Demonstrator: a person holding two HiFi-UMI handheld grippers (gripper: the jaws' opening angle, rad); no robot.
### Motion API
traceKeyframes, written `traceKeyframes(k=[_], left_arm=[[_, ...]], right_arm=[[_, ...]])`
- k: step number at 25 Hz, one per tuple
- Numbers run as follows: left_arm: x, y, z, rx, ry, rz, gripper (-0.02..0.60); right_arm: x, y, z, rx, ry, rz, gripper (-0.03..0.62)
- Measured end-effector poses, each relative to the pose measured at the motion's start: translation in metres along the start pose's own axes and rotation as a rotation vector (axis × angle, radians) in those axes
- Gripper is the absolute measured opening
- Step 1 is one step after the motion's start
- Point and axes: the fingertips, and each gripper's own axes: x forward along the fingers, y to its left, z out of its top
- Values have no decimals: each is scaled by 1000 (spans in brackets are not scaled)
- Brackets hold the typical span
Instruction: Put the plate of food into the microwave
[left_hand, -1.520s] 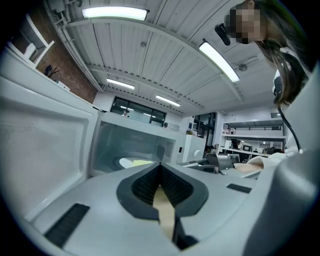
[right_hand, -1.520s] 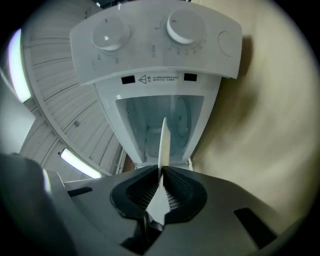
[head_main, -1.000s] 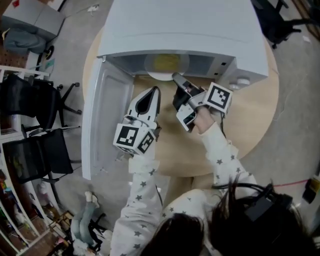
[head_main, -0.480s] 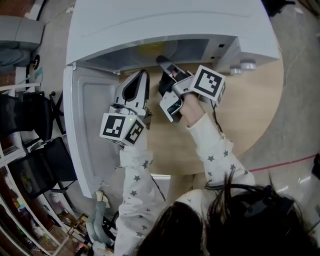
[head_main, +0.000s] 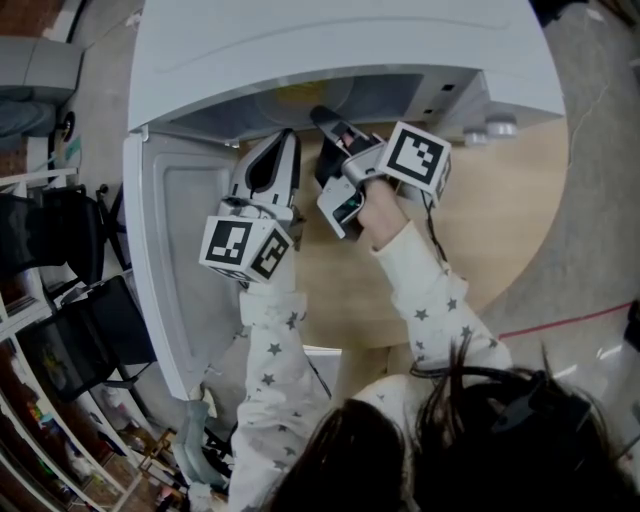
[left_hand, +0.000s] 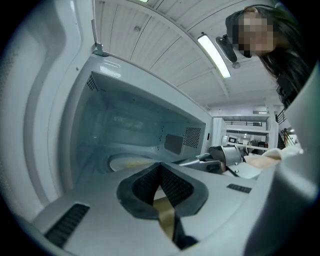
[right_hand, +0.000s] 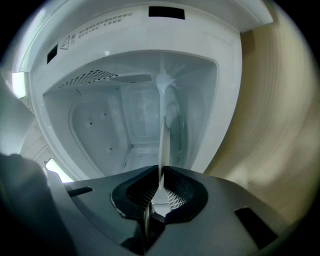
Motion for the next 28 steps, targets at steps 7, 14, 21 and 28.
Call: traceKeyframes(k=[7,14,21,28], left_arm=[[-1,1,-6,3,16,-8,-3],[-2,2,-7,3,12,-4,-3],[-4,1,-14,-1,18,-4,-3],[-10,-5,-9,2,10,3,-3]], right_arm=[[0,-7,-1,-44,22,-51,23],[0,-15,-1,-20,15,-56,25],[1,-22,-8,39,41,-29,75],[-16,-14,-15,23,87,-13,75]])
